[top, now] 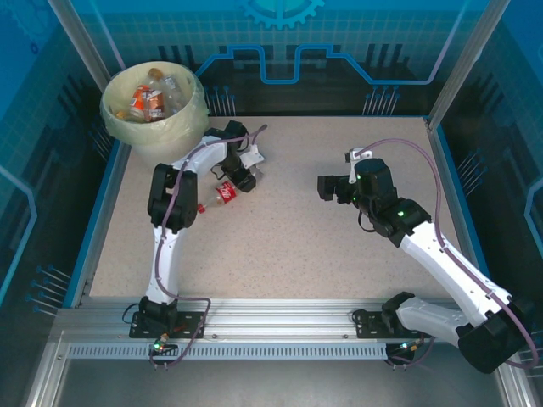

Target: Put the plastic bottles in the bin

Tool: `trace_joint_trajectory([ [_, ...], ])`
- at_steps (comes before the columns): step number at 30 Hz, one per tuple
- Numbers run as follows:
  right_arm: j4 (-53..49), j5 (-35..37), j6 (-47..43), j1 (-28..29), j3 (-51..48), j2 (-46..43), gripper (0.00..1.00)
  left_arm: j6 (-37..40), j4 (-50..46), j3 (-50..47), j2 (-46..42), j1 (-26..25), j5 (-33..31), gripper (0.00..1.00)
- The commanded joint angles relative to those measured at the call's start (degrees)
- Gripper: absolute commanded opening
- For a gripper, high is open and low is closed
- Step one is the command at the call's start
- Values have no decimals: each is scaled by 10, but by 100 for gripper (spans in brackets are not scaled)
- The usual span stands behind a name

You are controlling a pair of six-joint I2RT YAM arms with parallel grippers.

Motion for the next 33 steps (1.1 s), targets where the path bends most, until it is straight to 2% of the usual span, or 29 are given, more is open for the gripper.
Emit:
trace_joint_trajectory([
  [1,12,-8,-7,-5,-7,-13,100,-40,52,-40,-60,-3,20,45],
  [9,67,-62,-24,7,-25,-27,100,-150,193,-139,-164,-3,63,43],
  [18,113,-106,-44,29,-29,-23,100,-291,335,-199,-256,-3,128,42],
  [25,109,-91,-43,32,-24,-15,100,-378,425,-213,-332,-2,144,41],
  [29,109,-85,-40,32,-23,-9,100,-420,459,-198,-376,6,125,42],
  [33,106,-86,-37,31,-18,-1,100,-459,454,-166,-413,7,18,45],
])
